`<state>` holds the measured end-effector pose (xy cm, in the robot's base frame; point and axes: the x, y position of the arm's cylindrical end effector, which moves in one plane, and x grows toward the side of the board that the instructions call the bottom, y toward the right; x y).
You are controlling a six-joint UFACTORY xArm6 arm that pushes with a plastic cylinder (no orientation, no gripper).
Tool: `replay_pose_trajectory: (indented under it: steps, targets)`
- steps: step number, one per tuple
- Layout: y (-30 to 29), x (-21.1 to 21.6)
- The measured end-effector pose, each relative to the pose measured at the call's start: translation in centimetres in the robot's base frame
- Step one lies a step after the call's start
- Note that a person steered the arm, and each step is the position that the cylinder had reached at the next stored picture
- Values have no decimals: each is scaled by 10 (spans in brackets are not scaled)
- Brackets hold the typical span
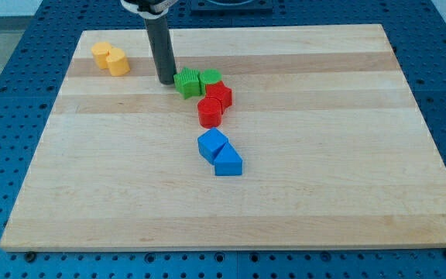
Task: Separate green circle from green star and red star
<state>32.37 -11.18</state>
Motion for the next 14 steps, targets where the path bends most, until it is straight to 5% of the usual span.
replay_pose_trajectory:
  steps: [2, 6, 14]
  targets:
    - [32, -81]
    - [115, -31]
    - [93, 2]
